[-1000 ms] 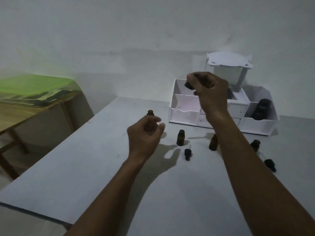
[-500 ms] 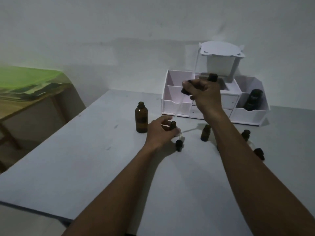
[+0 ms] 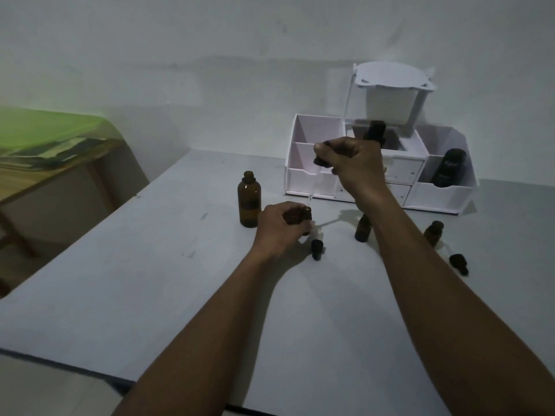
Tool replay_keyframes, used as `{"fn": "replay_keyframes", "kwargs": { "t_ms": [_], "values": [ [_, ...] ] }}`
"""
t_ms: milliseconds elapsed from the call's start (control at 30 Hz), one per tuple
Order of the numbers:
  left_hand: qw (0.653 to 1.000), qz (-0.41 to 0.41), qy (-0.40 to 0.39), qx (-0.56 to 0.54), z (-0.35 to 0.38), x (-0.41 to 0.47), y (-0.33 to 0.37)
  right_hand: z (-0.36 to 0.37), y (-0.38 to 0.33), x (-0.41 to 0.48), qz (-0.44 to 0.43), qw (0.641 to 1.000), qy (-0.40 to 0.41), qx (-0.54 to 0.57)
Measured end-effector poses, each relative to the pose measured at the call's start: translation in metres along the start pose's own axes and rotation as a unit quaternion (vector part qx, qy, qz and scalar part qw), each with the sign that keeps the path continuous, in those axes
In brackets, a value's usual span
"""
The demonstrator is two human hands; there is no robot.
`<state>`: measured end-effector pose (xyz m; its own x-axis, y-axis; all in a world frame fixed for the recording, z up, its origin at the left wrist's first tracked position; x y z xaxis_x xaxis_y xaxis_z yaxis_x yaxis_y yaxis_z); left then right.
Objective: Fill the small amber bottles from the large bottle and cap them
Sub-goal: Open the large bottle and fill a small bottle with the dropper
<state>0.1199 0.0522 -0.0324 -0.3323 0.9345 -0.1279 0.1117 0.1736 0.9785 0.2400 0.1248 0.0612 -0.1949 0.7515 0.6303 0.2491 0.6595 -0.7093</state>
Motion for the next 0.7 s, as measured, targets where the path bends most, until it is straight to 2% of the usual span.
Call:
{"fn": "replay_keyframes", "kwargs": {
  "t_ms": [533, 700],
  "values": [
    [1.0, -0.005, 0.002, 0.012, -0.0002, 0.004, -0.0034, -0.0017, 0.0005, -0.0016, -0.018, 1.0, 0.003, 0.007],
    [1.0, -0.007, 0.001, 0.014, 0.0002, 0.003, -0.0016, -0.0019, -0.0023, -0.0009, -0.025, 0.999, -0.026, 0.021]
  ]
}}
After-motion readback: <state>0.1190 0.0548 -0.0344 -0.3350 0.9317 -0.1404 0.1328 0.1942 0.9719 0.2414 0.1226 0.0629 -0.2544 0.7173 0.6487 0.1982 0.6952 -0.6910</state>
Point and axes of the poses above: each hand's wrist, its own x-axis towards the middle knuckle, its own z-axis out of the palm, y = z × x, the point moved 1 cm from there along x, towards the middle knuckle, and after that the axes turned 12 degrees about -z, right-handed, at the moved point
